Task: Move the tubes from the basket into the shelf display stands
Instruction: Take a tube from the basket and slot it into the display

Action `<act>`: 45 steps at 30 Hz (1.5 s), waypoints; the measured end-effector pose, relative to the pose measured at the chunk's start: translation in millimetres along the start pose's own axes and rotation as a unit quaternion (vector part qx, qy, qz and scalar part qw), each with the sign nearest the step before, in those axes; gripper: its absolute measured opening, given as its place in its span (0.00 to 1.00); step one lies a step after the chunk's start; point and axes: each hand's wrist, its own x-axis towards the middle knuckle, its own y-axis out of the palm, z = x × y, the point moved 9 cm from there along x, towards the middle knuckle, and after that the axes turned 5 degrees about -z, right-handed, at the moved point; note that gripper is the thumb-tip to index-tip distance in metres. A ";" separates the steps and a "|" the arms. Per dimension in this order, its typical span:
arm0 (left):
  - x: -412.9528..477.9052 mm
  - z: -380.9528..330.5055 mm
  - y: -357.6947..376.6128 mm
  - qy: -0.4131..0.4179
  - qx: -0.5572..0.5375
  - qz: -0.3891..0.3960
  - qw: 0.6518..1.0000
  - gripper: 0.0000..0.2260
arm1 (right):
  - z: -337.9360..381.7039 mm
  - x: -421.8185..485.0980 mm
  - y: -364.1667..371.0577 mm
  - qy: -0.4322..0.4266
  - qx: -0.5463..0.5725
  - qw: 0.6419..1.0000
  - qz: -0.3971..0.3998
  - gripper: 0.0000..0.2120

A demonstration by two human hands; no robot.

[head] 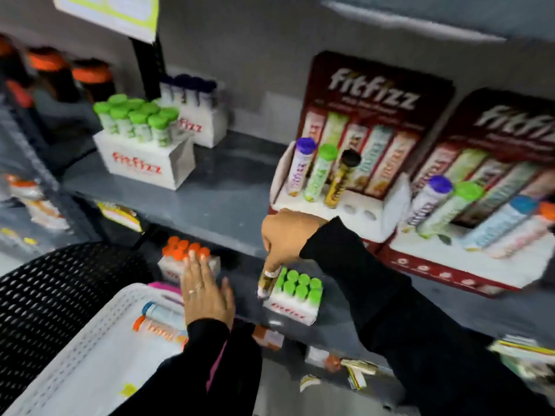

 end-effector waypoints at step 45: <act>44.1 -121.2 31.3 0.096 0.154 0.129 0.975 0.30 | -252.7 -199.5 -52.4 0.456 0.069 0.833 -0.305 0.05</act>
